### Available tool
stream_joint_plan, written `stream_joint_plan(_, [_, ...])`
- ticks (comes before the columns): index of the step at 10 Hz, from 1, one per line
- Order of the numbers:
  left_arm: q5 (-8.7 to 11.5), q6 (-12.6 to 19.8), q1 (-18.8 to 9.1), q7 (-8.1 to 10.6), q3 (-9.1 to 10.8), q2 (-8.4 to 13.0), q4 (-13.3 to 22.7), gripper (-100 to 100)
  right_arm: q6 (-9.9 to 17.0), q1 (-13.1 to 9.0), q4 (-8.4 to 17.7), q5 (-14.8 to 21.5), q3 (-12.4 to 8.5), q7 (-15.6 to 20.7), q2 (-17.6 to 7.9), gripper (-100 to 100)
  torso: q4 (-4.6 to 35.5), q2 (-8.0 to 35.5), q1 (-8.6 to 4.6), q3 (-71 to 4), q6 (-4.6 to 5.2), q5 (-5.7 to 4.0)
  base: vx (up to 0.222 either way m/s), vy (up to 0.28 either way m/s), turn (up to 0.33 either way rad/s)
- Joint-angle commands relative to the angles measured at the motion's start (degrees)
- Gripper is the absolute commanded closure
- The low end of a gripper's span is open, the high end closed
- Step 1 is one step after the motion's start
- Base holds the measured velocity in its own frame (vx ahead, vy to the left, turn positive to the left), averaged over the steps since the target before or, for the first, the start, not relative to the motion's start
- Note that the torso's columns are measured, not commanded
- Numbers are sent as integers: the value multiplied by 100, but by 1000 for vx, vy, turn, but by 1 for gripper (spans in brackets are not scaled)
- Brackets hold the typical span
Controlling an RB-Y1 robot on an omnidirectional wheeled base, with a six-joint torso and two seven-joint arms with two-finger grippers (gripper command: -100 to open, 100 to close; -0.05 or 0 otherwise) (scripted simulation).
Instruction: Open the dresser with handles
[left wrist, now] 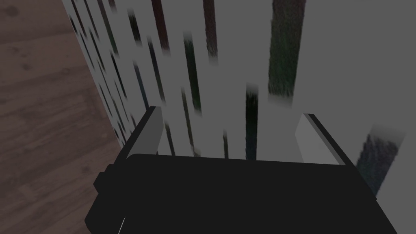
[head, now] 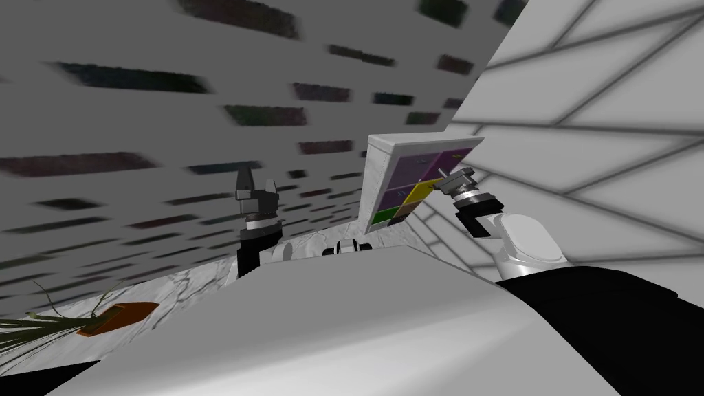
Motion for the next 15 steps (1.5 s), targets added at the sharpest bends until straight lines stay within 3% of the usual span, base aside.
stream_joint_plan(1, [0, 0, 2, 0, 0, 0, -1, 0, 39, -12, 67, 52, 41, 64, 45, -100, -12, -38, 12, -24, -2, 3, 142, 27, 42])
stream_joint_plan(4, [0, -1, 3, 0, 0, 0, -2, 0, 58, -15, 101, 82, 63, 100, 71, -100, 5, 22, -15, 11, 2, -4, 143, 14, 36])
stream_joint_plan(6, [0, -1, 2, 0, 0, 0, -1, 0, 90, 36, 120, 20, -51, -74, -153, -100, 21, 67, -9, 42, 6, -2, 107, 26, -10])
stream_joint_plan(7, [0, -1, 2, 0, 0, 0, -1, 0, 48, 22, 121, 30, -33, 5, -68, -100, 13, 46, -6, 28, 4, -1, 53, 11, -1])
stream_joint_plan(8, [0, -1, 1, 0, 0, 0, -1, 0, 55, 24, 118, 29, -35, -11, -75, 100, 13, 51, -13, 29, 3, -3, 9, 3, 2])
stream_joint_plan(15, [0, 0, -1, 0, 0, 0, 0, 0, -90, 136, -38, -38, -47, -70, -90, 100, 21, 42, 3, 18, 7, 14, -159, -30, -53])
